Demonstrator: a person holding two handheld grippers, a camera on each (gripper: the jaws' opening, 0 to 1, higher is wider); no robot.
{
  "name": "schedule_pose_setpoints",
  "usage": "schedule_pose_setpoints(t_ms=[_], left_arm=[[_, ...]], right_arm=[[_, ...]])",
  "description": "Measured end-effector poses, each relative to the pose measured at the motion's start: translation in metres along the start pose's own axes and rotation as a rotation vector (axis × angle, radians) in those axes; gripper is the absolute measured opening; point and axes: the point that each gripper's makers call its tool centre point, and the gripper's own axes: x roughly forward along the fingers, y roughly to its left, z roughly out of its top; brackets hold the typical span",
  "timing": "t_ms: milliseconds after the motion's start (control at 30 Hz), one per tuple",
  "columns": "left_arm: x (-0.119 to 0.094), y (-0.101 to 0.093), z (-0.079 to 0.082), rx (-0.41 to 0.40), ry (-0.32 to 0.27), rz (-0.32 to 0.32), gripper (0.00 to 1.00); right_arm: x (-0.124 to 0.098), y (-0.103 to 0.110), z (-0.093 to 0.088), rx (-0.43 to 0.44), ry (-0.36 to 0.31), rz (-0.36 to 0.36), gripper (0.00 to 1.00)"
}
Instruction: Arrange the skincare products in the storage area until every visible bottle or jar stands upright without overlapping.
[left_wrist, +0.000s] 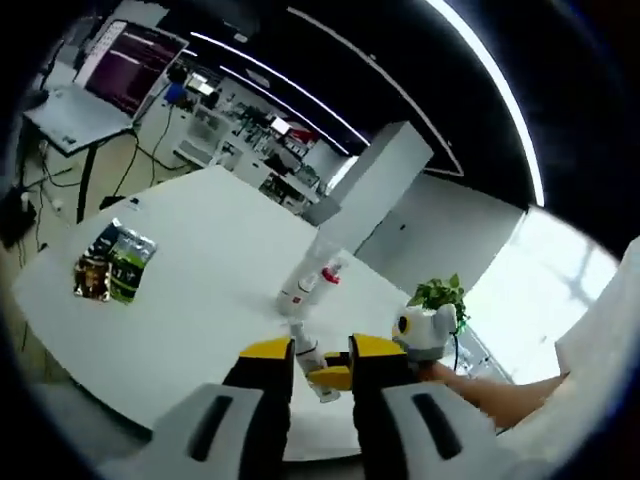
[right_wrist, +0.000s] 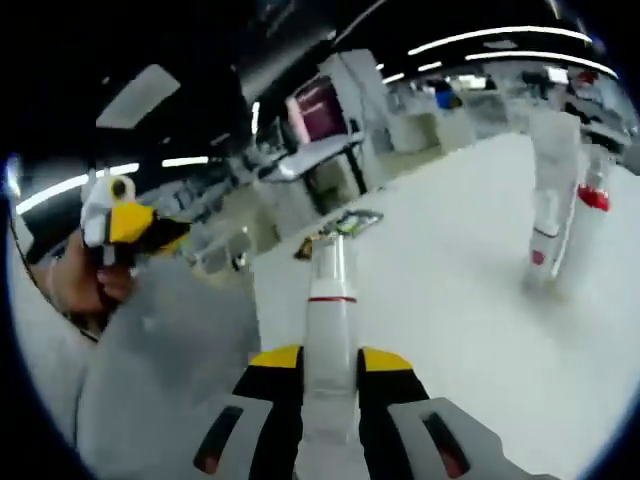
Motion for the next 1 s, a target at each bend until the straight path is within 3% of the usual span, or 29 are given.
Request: schedule_pose_setpoints(t_ms=[67,200,333,433,500,600,667,733,833,900,1000], left_arm=[[0.003,-0.007,0.003,-0.043,-0.032,-0.037,0.20],[0.010,-0.022,-0.007,-0.083,-0.028,-0.118,0.30],[0.014,-0.043,-0.025,-0.120,0.039,-0.231,0.39],[0.015,-0.057,-0.033,-0.121,0.072,-0.311,0.37],[0.016,-0.060,-0.035,-0.084,0.069,-0.329,0.33],[0.018,-0.058,-0.038,-0.106,0.088,-0.341,0.30],[0.018,-0.056,-0.038,-0.148,0.096,-0.344,0.20],[0.016,-0.055,-0.039,-0.226,0.111,-0.345,0.18],[0.015,-0.053,-0.037,-0.167,0.096,-0.328,0.17],[0.017,-0.050,-0.038,-0.171,0.099,-0.300,0.17],[0.020,-0.035,-0.037,-0.145,0.078,-0.227,0.17]], right_arm=[[-0.008,0.020,0.008,0.077,-0.062,0.082,0.15],[-0.024,0.048,0.019,0.211,-0.122,0.203,0.15],[-0.035,0.081,0.022,0.321,-0.125,0.378,0.15],[-0.037,0.096,0.024,0.372,-0.135,0.457,0.15],[-0.037,0.105,0.023,0.381,-0.124,0.508,0.15],[-0.037,0.121,0.021,0.407,-0.089,0.573,0.15],[-0.035,0.127,0.018,0.415,-0.062,0.597,0.15],[-0.034,0.128,0.019,0.408,-0.062,0.588,0.15],[-0.032,0.129,0.017,0.381,-0.040,0.564,0.16],[-0.032,0.131,0.018,0.349,-0.037,0.568,0.20],[-0.022,0.115,0.014,0.254,-0.024,0.420,0.21]])
